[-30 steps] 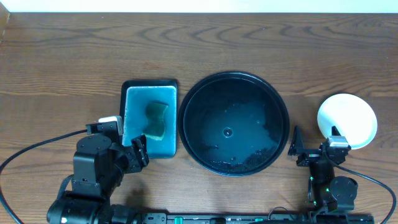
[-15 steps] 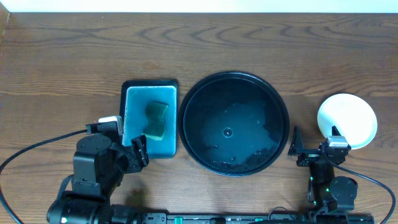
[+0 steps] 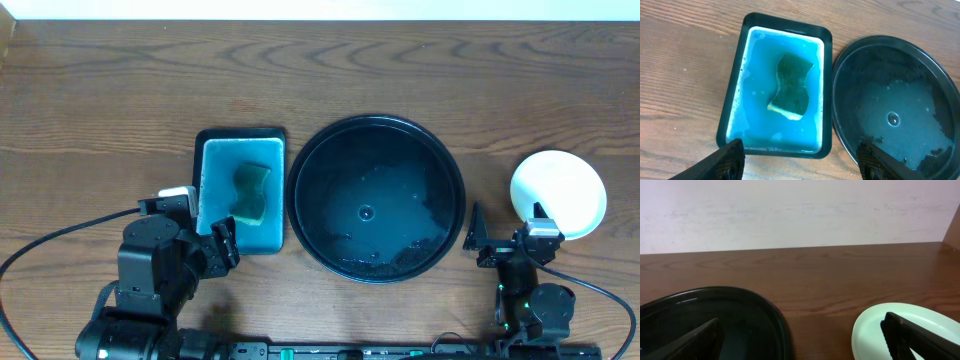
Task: Clean dirty plates on tray and stack at the side
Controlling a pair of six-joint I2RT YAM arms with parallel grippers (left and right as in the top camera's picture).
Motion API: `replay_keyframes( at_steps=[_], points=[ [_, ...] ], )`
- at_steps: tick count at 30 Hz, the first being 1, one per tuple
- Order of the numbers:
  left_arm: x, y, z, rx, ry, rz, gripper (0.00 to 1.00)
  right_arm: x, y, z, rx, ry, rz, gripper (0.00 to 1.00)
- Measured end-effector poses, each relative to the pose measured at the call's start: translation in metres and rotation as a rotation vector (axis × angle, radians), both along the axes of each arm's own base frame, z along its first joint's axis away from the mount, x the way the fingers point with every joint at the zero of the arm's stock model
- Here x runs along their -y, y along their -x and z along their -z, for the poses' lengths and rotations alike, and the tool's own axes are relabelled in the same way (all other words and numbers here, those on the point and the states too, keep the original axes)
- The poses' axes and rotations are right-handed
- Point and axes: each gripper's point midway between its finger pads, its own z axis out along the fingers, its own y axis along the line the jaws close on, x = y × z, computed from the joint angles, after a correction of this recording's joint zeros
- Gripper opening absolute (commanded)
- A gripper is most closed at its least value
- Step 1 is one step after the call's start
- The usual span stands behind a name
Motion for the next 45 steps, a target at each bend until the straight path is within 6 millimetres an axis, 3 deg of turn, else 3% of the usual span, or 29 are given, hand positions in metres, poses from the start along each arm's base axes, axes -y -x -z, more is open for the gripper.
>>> replay_keyframes(
  at_steps=[24,27,38,45],
  points=[
    [-0.001,0.006,0.002,-0.009,-0.002,-0.001,0.73,0.000,0.000,0.000,0.000,0.000,0.000,0.99],
    [-0.004,0.008,0.003,0.034,0.004,-0.013,0.73,0.000,0.000,0.000,0.000,0.000,0.000,0.99],
    [-0.015,-0.017,0.050,0.273,0.032,-0.081,0.73,0.000,0.000,0.000,0.000,0.000,0.000,0.99],
    [-0.018,-0.034,0.047,0.529,0.059,-0.095,0.73,0.000,0.000,0.000,0.000,0.000,0.000,0.99]
  ],
)
